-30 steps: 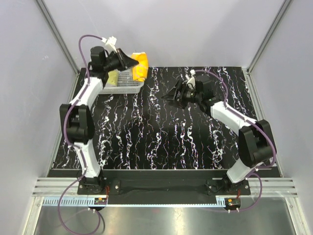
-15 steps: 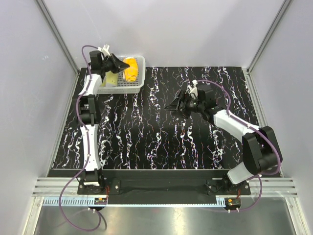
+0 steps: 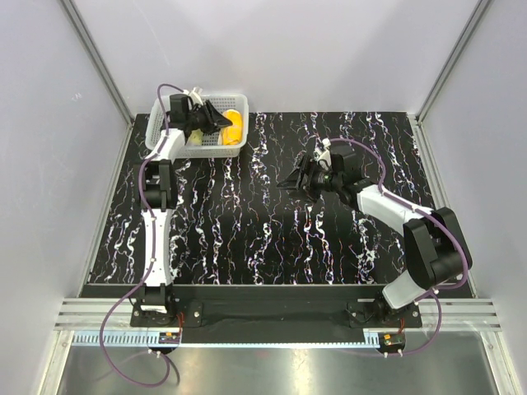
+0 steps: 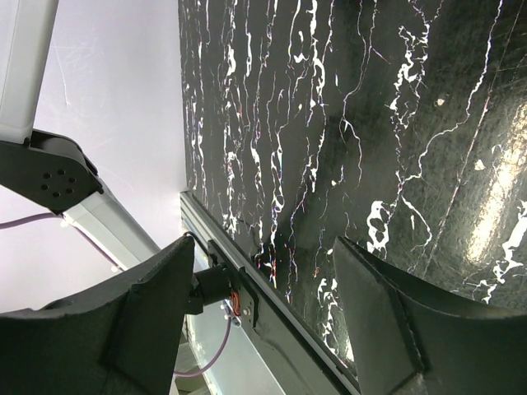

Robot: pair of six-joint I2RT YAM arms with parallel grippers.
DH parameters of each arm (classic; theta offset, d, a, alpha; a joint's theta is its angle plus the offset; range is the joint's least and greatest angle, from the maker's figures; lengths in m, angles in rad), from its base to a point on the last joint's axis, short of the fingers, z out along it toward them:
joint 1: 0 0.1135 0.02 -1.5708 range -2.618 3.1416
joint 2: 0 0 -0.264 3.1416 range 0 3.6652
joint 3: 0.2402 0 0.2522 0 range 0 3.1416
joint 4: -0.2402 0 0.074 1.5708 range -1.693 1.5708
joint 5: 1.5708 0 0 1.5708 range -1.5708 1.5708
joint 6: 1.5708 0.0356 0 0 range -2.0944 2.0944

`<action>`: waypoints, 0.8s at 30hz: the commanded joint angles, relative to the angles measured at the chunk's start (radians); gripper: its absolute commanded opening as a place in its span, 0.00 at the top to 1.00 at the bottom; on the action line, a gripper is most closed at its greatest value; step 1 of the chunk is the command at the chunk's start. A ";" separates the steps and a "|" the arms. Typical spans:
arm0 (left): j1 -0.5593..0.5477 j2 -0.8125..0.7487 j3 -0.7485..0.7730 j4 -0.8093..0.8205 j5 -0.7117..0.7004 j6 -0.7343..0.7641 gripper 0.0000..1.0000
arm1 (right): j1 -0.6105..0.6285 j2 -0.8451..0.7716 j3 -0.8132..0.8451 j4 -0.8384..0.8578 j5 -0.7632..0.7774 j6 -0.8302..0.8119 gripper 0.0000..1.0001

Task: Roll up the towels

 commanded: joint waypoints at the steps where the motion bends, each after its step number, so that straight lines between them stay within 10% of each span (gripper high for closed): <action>1: 0.009 -0.027 -0.010 -0.044 -0.067 0.051 0.57 | 0.006 0.002 -0.006 0.032 -0.015 -0.020 0.25; 13: 0.007 -0.039 -0.008 -0.127 -0.154 0.114 0.03 | 0.006 0.013 -0.013 0.035 -0.017 -0.026 0.25; 24: 0.009 -0.196 -0.022 -0.052 -0.156 0.048 0.01 | 0.006 -0.002 0.011 -0.003 -0.009 -0.047 0.25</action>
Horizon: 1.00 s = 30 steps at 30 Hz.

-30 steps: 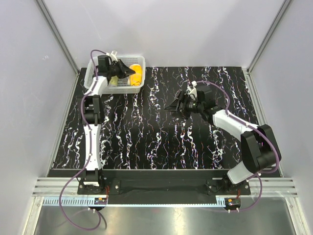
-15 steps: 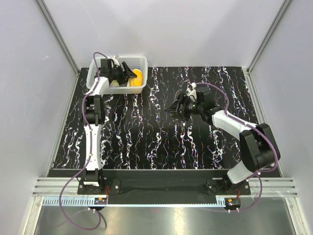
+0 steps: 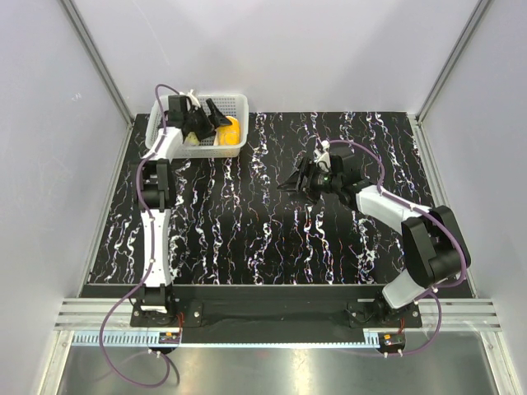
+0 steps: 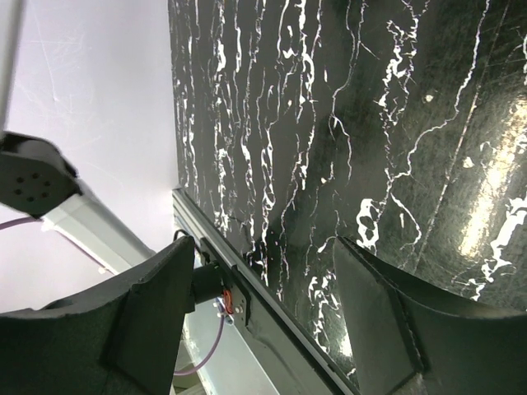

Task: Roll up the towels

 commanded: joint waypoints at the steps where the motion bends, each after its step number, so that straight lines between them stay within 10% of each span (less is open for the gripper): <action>1: 0.005 -0.200 0.005 0.066 -0.023 -0.020 0.01 | 0.008 -0.021 0.033 -0.016 -0.005 -0.041 0.25; 11: 0.037 -0.625 -0.278 0.024 -0.070 0.107 0.01 | 0.008 -0.146 0.135 -0.226 0.122 -0.184 0.24; 17: 0.037 -1.087 -0.854 0.049 -0.268 0.197 0.01 | 0.066 -0.301 0.118 -0.280 0.224 -0.260 0.22; 24: 0.025 -1.695 -1.692 0.486 -0.673 0.351 0.01 | 0.187 -0.448 0.074 -0.247 0.367 -0.250 0.13; 30: 0.025 -1.752 -1.969 0.773 -0.745 0.467 0.01 | 0.204 -0.531 0.064 -0.294 0.444 -0.241 0.09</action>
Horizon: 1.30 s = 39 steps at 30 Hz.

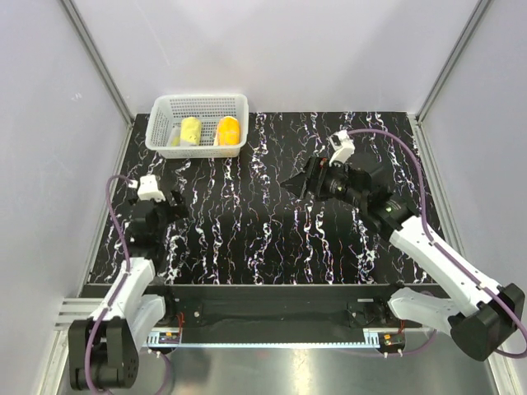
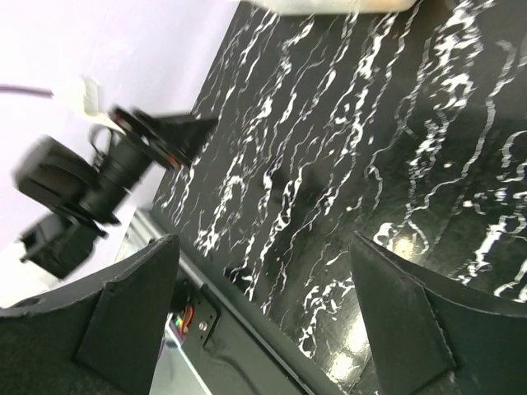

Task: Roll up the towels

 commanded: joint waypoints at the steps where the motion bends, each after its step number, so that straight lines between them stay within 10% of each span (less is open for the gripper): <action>1: -0.001 0.048 -0.023 0.308 -0.115 0.087 0.01 | 0.007 -0.049 0.001 -0.025 0.091 -0.019 0.09; 12: 0.029 0.455 0.060 0.477 0.052 0.164 0.01 | 0.007 -0.204 -0.076 -0.046 0.186 -0.038 0.06; 18: 0.019 0.499 -0.190 1.000 0.060 0.199 0.01 | 0.007 -0.230 -0.118 -0.019 0.177 -0.064 0.05; 24: 0.017 0.496 -0.144 0.912 0.098 0.218 0.01 | 0.007 -0.221 -0.197 0.058 0.189 -0.127 0.00; 31: 0.008 0.493 -0.121 0.863 -0.017 0.182 0.01 | 0.005 -0.139 -0.206 -0.074 0.613 -0.389 0.00; 39: 0.000 0.492 -0.121 0.856 -0.031 0.185 0.01 | -0.139 -0.170 -0.568 0.449 0.743 -0.408 0.00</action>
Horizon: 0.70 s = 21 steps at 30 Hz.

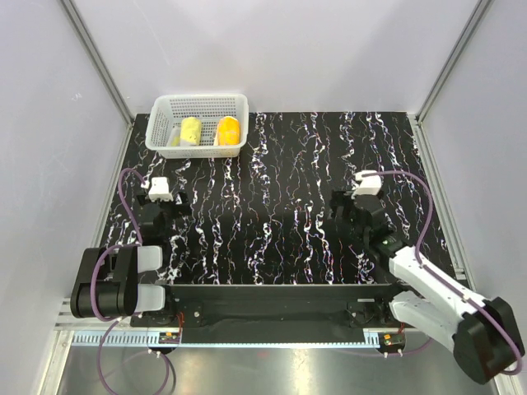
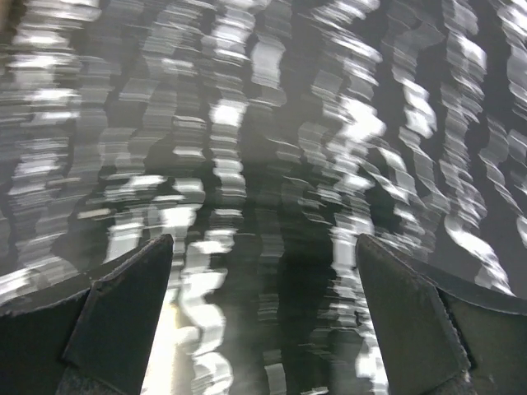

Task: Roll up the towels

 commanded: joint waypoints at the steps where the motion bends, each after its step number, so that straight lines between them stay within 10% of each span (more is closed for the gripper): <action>1: -0.007 0.001 0.028 0.096 -0.036 0.005 0.01 | -0.118 0.048 -0.077 0.280 0.091 0.002 0.00; 21: -0.006 0.003 0.031 0.093 -0.045 0.002 0.01 | -0.525 0.443 -0.125 0.830 -0.293 -0.185 0.00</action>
